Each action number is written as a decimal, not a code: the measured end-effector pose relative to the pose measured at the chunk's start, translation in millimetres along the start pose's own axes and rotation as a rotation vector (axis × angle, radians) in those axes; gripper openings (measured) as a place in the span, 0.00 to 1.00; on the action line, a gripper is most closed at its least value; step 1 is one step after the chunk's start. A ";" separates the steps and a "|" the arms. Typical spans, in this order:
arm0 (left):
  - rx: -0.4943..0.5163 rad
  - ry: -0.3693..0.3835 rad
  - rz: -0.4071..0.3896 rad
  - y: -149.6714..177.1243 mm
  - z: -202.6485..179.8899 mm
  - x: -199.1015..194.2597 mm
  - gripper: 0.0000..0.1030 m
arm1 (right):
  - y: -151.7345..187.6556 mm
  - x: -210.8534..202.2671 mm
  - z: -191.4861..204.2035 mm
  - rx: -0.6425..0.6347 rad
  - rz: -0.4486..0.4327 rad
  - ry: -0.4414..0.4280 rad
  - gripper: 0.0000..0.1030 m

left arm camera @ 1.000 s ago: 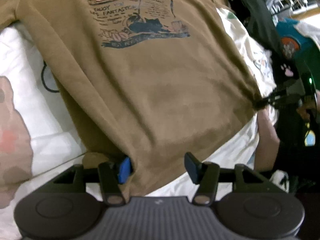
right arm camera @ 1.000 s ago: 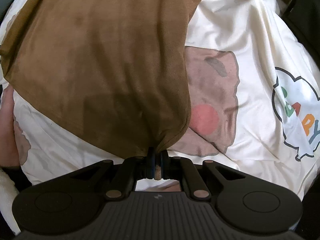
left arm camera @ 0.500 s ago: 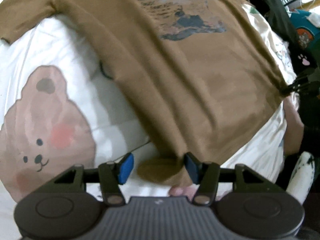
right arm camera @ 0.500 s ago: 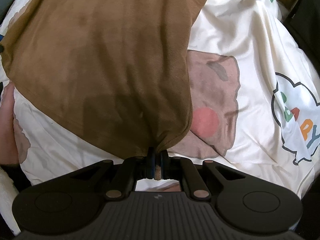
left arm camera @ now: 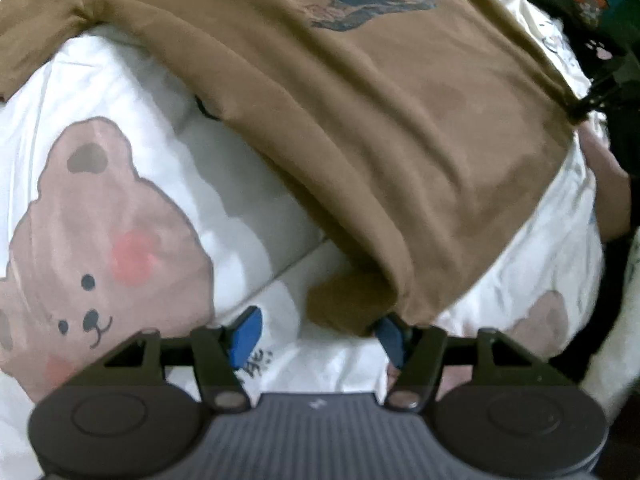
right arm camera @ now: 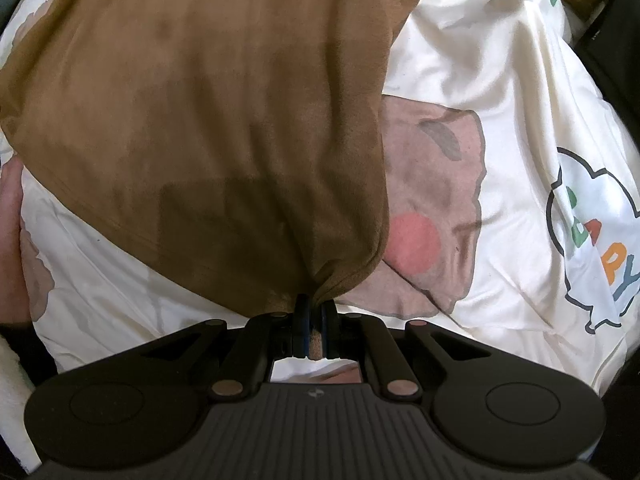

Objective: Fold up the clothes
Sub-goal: 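Close the left gripper on the hem while the right gripper keeps holding it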

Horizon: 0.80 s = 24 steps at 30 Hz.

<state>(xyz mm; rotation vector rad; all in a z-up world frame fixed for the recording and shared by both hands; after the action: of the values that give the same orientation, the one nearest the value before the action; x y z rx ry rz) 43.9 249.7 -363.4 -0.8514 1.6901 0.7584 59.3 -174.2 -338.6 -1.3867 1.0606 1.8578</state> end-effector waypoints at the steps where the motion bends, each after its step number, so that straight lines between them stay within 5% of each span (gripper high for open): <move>1: 0.017 -0.011 -0.019 -3.3 -4.8 2.0 0.60 | -1.0 -1.3 0.6 -0.003 0.001 0.003 0.05; 10: 0.145 -0.080 -0.042 -21.3 -43.2 17.1 0.54 | -7.1 -12.8 1.4 -0.013 -0.001 0.010 0.05; 17: 0.143 -0.016 -0.022 -19.7 -48.4 11.2 0.34 | -9.5 -20.1 -1.8 -0.009 -0.006 0.002 0.05; 20: 0.150 0.064 0.004 -15.4 -52.5 1.7 0.35 | -11.5 -25.8 -2.0 -0.011 -0.011 -0.002 0.05; 24: 0.156 0.077 -0.013 -9.2 -44.8 -13.2 0.43 | -13.4 -31.1 -2.8 -0.011 -0.017 -0.006 0.05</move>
<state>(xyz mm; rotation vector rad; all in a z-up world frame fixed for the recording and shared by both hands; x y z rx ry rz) 31.2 210.1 -340.2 -0.7904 1.7854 0.5829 80.6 -169.5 -312.5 -1.3910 1.0343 1.8571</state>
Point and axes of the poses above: each gripper's, at about its wrist camera, not at the fingertips, and x roughly the way its jaws point, z to its left, y to its underside, the point moved 6 cm from there along x, roughly the way its jaws point, and after that the axes turned 9 degrees about z, right-handed, at the moved point
